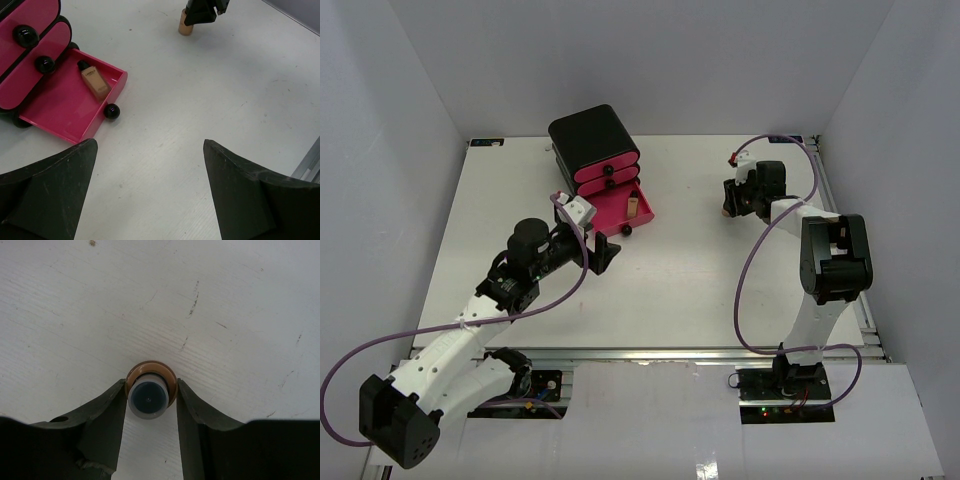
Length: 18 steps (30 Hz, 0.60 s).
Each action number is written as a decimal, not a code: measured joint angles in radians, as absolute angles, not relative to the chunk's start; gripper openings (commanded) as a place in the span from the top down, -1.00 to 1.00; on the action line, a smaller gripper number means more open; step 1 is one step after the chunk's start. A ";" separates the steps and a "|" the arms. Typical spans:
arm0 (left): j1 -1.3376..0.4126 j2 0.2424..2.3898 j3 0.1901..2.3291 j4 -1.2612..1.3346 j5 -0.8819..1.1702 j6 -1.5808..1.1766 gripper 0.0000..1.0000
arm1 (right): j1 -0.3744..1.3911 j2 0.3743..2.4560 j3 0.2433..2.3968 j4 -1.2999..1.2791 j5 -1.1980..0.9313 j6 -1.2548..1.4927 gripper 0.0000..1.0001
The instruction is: Organize the makeup
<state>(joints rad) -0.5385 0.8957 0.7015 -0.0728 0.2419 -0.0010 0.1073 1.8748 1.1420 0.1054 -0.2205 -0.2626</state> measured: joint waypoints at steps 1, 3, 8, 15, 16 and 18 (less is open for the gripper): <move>-0.538 0.893 0.699 -0.067 0.252 0.002 -0.96 | 0.107 1.875 1.142 0.105 -0.222 -0.262 0.45; -0.538 0.887 0.692 -0.057 0.272 0.007 -0.96 | 0.107 1.875 1.142 0.104 -0.231 -0.262 0.49; -0.538 0.887 0.666 0.010 0.346 0.011 -0.96 | 0.102 1.854 1.132 0.076 -0.305 -0.239 0.57; -0.540 1.029 0.660 0.146 0.436 -0.062 -0.96 | 0.093 1.632 1.064 -0.050 -0.568 -0.148 0.59; -0.545 1.065 0.669 0.158 0.439 -0.077 -0.96 | 0.093 1.596 1.056 -0.061 -0.611 -0.131 0.59; -0.555 1.127 0.689 0.173 0.438 -0.096 -0.96 | 0.093 1.530 1.042 -0.076 -0.688 -0.100 0.59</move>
